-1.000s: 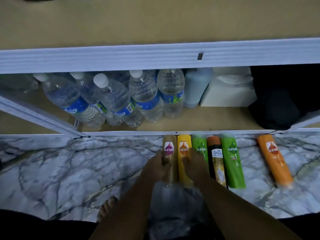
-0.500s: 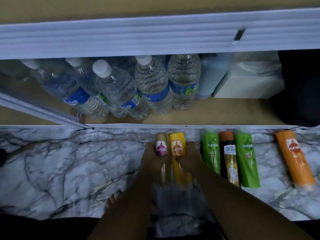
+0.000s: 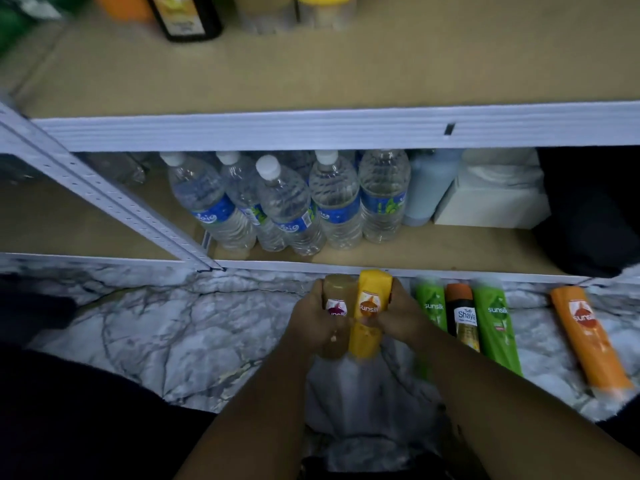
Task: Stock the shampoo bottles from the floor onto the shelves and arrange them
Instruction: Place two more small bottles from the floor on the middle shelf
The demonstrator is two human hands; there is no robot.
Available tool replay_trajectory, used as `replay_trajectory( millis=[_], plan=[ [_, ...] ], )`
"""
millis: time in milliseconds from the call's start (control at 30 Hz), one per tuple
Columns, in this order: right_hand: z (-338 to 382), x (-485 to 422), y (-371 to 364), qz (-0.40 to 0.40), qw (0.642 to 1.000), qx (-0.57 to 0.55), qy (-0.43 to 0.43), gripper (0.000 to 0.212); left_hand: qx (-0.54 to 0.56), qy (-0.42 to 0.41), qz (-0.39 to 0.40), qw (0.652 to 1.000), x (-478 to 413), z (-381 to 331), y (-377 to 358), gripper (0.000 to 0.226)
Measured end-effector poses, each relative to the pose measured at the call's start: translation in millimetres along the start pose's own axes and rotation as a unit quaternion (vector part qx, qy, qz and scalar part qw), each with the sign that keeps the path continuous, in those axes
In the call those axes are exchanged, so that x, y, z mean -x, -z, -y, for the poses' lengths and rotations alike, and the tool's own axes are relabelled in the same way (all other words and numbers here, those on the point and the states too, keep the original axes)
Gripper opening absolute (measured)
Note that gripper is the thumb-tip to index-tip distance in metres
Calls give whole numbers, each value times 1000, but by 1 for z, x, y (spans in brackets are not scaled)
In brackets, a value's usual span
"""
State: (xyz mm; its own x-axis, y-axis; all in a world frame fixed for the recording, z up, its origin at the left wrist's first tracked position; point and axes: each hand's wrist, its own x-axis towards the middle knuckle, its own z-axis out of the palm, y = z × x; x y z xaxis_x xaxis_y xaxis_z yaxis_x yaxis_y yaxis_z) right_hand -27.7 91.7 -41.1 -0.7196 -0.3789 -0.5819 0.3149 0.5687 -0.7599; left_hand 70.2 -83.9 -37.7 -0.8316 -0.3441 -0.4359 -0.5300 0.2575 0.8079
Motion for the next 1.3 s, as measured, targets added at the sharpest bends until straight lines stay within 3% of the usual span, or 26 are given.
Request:
replay_trajectory(
  millis=[67,267,533,967,1167,1300],
  plan=[
    [13,11,9,4,999,29,43,84,-23,-27,-1,999,11,-11,8,60],
    [31,56,21,-12,986,97,131,48,-84,-85,-23,993,49,-39,17,51],
    [33,98,17,-42,967,170,185,53,-92,-114,-43,988,84,-48,16,46],
    [17,110,6,-23,963,216,157,39,-146,-83,-23,985,97,-48,14,43],
    [11,108,2,-32,955,247,160,46,-225,-87,8,970,96,-43,12,55],
    [13,108,3,-35,955,248,156,46,-237,-93,-1,967,94,-41,12,48]
  ],
)
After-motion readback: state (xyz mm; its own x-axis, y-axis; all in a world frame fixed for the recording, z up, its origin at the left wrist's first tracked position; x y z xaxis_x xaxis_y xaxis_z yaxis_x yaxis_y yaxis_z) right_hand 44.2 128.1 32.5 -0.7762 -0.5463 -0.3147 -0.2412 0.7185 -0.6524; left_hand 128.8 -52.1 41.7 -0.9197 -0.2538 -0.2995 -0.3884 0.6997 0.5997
